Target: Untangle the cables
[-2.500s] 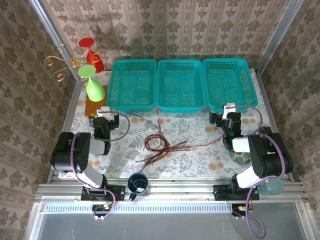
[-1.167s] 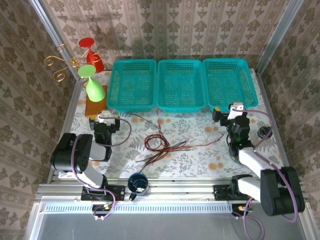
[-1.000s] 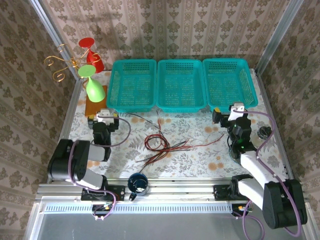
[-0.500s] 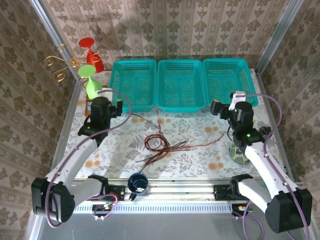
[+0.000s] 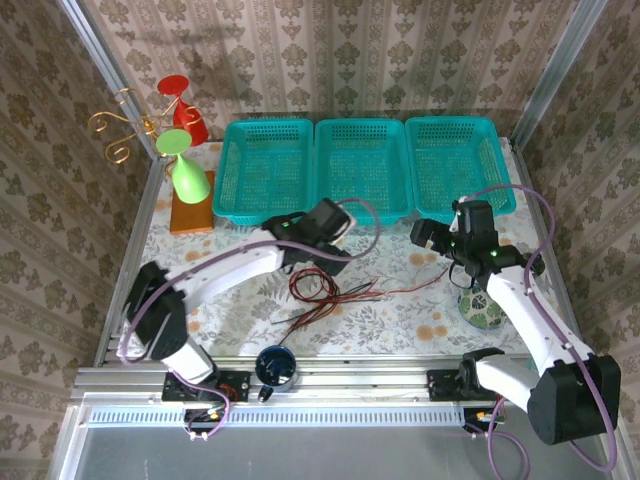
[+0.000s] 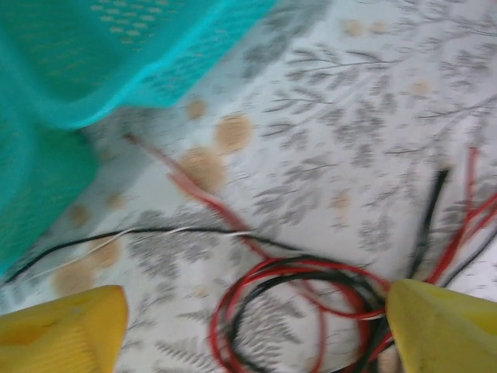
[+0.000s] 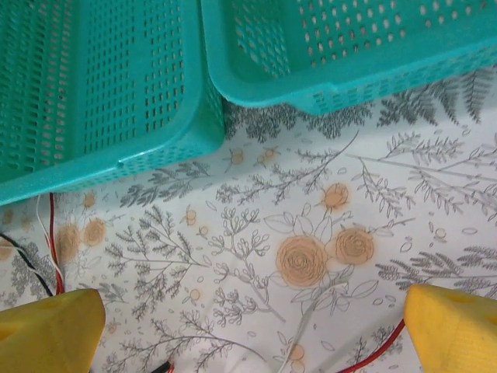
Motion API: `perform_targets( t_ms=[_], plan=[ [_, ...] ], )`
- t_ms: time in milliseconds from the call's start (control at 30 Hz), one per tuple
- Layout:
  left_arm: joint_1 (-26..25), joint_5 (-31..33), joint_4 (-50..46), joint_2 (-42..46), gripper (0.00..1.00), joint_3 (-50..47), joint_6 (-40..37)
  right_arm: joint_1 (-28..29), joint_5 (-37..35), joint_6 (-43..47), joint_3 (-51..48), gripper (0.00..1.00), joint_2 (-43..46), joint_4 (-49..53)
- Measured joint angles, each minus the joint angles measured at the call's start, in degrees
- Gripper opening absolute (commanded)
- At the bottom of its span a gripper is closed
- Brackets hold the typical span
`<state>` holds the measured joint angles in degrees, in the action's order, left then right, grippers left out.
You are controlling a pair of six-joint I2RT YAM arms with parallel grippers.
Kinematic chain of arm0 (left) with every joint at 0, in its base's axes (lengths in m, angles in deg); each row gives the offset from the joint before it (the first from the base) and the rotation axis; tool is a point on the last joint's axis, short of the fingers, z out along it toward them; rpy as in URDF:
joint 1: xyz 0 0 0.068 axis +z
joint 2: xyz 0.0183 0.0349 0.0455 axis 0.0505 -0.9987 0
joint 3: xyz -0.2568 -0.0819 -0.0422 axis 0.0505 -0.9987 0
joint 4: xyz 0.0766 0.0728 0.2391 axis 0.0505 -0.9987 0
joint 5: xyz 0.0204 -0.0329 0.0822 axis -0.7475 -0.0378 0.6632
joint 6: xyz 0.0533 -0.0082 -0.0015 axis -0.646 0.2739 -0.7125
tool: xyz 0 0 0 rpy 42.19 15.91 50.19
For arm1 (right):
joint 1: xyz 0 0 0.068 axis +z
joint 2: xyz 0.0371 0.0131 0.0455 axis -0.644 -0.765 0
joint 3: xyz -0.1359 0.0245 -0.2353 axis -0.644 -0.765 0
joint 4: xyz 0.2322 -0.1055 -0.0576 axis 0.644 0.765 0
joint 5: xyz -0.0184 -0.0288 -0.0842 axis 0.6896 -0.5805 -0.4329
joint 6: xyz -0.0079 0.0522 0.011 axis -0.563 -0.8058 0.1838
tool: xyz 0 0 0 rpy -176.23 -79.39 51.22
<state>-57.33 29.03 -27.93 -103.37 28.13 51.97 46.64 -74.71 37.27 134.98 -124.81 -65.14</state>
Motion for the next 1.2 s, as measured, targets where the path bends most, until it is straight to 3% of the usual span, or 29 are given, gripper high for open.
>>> perform_targets(
  t_ms=[167,467,667,933,1200],
  plan=[
    [-2.3,-5.9,-1.9,-11.0,0.68,8.5,0.7,-2.3,1.7,-0.4,1.9,1.0,-1.9,2.2],
    [-3.8,-12.7,-5.2,-23.2,0.49,17.2,2.1,-8.1,5.3,-2.4,2.1,1.0,-1.4,2.4],
    [-4.0,-16.0,-6.6,-27.3,0.39,18.9,3.0,-9.0,6.8,-2.7,2.3,1.0,-0.8,2.4],
    [-4.1,-19.2,-6.5,-30.6,0.35,21.5,4.0,-9.2,8.3,-3.0,2.6,1.0,-0.8,2.4],
    [-4.1,-20.5,-6.6,-32.1,0.24,23.7,4.6,-9.2,8.9,-3.0,2.6,1.0,-0.8,2.4]
  ],
)
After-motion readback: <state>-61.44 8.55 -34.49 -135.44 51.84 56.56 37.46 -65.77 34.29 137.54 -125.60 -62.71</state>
